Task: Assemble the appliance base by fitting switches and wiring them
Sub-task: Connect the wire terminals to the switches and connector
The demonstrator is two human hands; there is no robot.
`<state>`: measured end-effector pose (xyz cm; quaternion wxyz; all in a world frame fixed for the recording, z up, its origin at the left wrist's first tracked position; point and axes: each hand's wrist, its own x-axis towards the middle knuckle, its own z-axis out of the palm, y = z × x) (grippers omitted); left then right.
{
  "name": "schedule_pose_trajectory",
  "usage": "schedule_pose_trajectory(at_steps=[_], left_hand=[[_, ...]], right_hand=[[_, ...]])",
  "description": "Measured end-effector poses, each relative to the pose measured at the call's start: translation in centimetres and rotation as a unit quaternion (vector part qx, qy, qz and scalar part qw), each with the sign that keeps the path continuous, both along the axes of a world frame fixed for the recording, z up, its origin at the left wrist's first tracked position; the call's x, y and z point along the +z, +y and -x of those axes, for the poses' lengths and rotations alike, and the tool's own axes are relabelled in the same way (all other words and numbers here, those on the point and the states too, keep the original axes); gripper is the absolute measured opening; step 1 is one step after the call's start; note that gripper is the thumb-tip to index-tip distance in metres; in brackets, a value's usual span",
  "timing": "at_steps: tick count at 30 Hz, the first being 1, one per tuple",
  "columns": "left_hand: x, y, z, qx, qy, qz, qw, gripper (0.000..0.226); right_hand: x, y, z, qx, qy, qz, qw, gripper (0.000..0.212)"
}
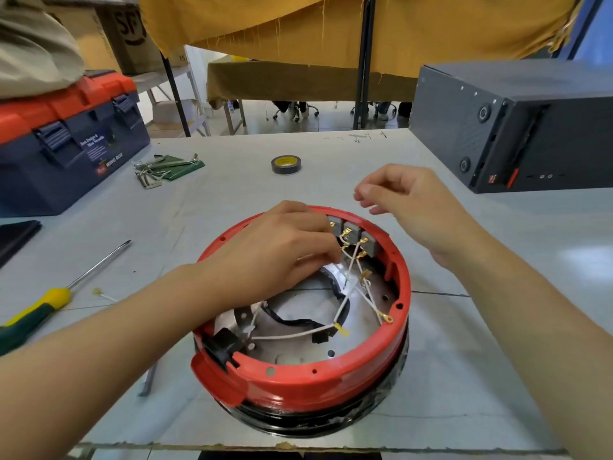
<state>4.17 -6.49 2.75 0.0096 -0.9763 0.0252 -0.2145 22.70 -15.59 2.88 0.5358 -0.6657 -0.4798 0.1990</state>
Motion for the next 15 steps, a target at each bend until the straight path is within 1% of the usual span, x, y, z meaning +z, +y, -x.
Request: schedule_pose_trajectory(at_steps=[3, 5, 8, 10, 13, 15], left_hand=[[0.0, 0.0, -0.4, -0.017, 0.015, -0.027, 0.999, 0.014], [0.1, 0.2, -0.7, -0.027, 0.028, -0.044, 0.998, 0.016], [0.1, 0.5, -1.0, -0.040, 0.043, -0.069, 0.996, 0.014], [0.0, 0.7, -1.1, -0.044, 0.047, -0.064, 0.996, 0.014], [-0.1, 0.9, -1.3, -0.042, 0.047, -0.035, 0.997, 0.020], [-0.3, 1.0, -1.6, -0.037, 0.041, -0.030, 0.998, 0.017]], right_hand=[[-1.3, 0.6, 0.4, 0.007, -0.031, 0.029, 0.999, 0.006], [-2.0, 0.9, 0.7, 0.022, -0.044, 0.045, 0.998, 0.011], [-2.4, 1.1, 0.9, 0.047, -0.055, 0.058, 0.996, 0.019], [-2.5, 1.1, 0.8, 0.047, -0.055, 0.058, 0.996, 0.022], [-2.6, 1.0, 0.7, 0.047, -0.049, 0.059, 0.996, 0.024], [-2.8, 1.0, 0.6, 0.048, -0.048, 0.058, 0.996, 0.023]])
